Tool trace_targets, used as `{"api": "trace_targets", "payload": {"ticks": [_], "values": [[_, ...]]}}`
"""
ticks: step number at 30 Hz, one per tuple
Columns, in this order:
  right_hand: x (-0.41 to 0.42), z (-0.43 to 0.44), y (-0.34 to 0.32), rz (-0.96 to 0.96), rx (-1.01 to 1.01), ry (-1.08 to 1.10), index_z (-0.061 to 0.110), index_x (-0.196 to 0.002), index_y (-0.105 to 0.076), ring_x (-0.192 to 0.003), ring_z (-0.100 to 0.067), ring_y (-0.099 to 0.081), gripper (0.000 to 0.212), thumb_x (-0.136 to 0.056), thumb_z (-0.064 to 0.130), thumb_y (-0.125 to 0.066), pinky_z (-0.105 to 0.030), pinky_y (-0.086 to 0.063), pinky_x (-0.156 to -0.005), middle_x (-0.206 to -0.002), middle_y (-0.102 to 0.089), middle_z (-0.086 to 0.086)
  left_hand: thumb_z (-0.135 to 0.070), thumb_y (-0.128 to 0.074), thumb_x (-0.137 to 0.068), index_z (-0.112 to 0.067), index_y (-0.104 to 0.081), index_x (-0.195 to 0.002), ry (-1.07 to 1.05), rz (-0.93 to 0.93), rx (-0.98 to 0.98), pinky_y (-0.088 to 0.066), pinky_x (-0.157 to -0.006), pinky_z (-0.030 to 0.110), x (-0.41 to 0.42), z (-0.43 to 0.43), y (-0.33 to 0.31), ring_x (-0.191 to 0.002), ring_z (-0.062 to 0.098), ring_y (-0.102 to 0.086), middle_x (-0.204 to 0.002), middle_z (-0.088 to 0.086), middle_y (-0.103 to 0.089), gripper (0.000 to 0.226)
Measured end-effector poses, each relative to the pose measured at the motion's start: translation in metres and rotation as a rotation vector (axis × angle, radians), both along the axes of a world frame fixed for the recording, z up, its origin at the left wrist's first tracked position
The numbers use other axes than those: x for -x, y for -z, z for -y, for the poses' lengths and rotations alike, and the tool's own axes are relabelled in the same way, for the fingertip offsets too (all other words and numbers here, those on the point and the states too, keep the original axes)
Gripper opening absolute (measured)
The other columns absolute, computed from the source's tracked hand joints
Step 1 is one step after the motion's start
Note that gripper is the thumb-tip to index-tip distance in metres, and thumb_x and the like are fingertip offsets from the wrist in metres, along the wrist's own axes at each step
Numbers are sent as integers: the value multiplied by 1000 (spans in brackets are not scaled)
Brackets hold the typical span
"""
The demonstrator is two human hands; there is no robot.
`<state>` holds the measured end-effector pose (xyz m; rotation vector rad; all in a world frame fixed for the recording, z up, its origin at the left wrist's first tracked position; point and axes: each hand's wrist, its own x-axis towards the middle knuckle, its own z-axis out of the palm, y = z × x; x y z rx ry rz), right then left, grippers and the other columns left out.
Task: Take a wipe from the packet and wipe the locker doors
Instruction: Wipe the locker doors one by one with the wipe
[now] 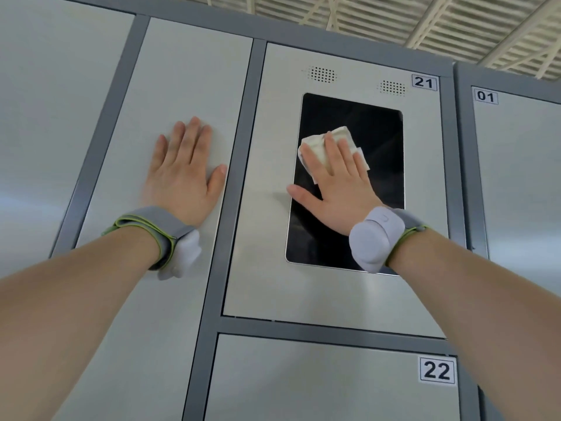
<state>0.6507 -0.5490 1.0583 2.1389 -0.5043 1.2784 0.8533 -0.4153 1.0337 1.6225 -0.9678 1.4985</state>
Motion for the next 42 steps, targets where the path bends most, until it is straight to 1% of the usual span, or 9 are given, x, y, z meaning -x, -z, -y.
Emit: {"api": "trace_targets", "payload": {"ticks": [7, 13, 16, 21, 26, 30, 35, 39, 42], "values": [[-12, -2, -31, 149, -90, 32, 35, -150, -5, -145, -26, 13, 68, -92, 63, -26, -40, 10, -116, -158, 11, -5, -54, -8, -84, -9, -15, -150, 19, 22, 11, 3, -116, 37, 0, 1, 0, -146, 27, -7, -158, 9, -11, 81], [-12, -3, -3, 80, -20, -18, 33, -150, -5, -144, -25, 16, 70, -91, 65, -25, -39, 14, -114, -158, 13, -6, -53, -7, -84, -9, -13, -151, 4, 28, 5, 4, -116, 37, -2, -1, 1, -146, 26, -5, -159, 9, -9, 80], [-9, -2, 5, 18, 6, -11, 34, -150, -6, -144, -24, 16, 83, -79, 76, -11, -38, 14, -113, -158, 12, -5, -53, -5, -83, -9, -12, -151, 5, 25, 3, 4, -116, 37, -2, -1, 1, -146, 25, -4, -159, 8, -8, 81], [-9, -6, -24, 88, -54, 33, 35, -150, -6, -145, -25, 13, 67, -92, 62, -27, -38, 10, -115, -159, 10, -5, -53, -6, -84, -8, -14, -150, 12, 38, 11, 3, -116, 38, -2, -1, 2, -146, 26, -6, -158, 9, -10, 81], [-20, -14, -14, 95, -73, 9, 33, -150, -4, -144, -26, 16, 71, -90, 64, -25, -39, 11, -115, -158, 14, -7, -52, -7, -84, -7, -15, -150, 15, 47, 18, 4, -116, 37, 0, -2, 1, -146, 26, -6, -158, 9, -11, 80], [-19, -13, 19, 14, 44, -4, 33, -150, -4, -144, -25, 17, 85, -77, 77, -7, -35, 16, -112, -158, 13, -8, -45, -16, -89, -6, -13, -150, 8, 38, 9, 5, -116, 37, 0, -2, 1, -146, 27, -4, -158, 10, -9, 73], [-21, -16, -8, 25, -29, 41, 35, -150, -2, -145, -24, 15, 68, -91, 63, -24, -36, 12, -115, -158, 14, -4, -43, -18, -90, -6, -13, -150, 16, 38, 0, 5, -116, 37, 0, -2, 4, -146, 27, -4, -158, 10, -9, 71], [-32, -26, -15, 75, -93, 40, 33, -150, -2, -144, -25, 16, 70, -91, 63, -25, -39, 12, -115, -158, 15, -5, -44, -18, -90, -6, -14, -150, 31, 40, 3, 7, -115, 36, 0, -3, 3, -146, 26, -4, -158, 10, -9, 71], [-35, -27, 9, 18, -7, -5, 33, -150, -3, -144, -25, 18, 80, -84, 74, -19, -37, 14, -113, -158, 15, -5, -43, -19, -90, -4, -15, -150, 30, 43, -2, 5, -115, 37, 0, -4, 3, -146, 27, -5, -158, 11, -10, 71]]}}
